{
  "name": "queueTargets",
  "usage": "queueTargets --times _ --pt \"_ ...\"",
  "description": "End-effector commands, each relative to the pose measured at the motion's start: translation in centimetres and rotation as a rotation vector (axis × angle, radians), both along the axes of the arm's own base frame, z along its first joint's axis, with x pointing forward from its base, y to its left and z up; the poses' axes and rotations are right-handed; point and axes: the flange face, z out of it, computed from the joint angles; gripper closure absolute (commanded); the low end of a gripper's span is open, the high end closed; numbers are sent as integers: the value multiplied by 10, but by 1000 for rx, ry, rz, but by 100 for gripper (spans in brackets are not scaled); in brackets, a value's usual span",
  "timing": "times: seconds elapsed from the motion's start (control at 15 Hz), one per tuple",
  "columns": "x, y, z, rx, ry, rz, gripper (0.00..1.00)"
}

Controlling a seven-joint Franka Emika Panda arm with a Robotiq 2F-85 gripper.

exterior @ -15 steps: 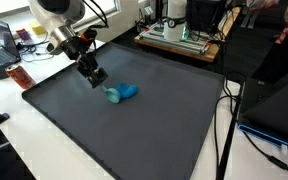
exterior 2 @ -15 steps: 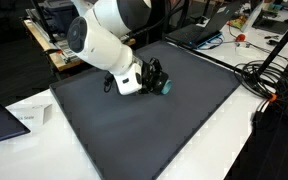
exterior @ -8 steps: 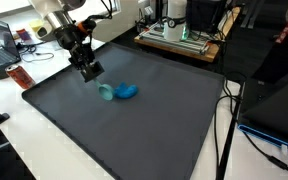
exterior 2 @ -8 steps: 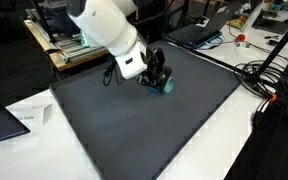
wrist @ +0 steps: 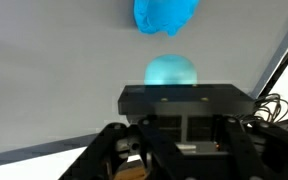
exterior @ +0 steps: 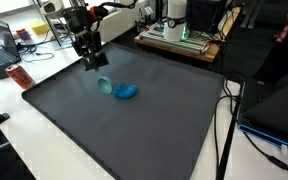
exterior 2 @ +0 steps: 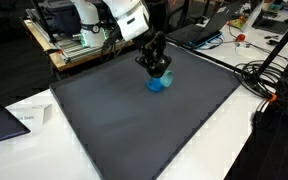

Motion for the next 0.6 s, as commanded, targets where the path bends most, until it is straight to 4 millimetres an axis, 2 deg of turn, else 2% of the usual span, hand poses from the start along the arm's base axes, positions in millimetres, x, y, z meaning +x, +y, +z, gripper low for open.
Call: queueTargets --times 0.0,0.53 --pt "-44 18 14 -96 -36 -50 78" --pt "-110 54 28 -198 -142 -126 78"
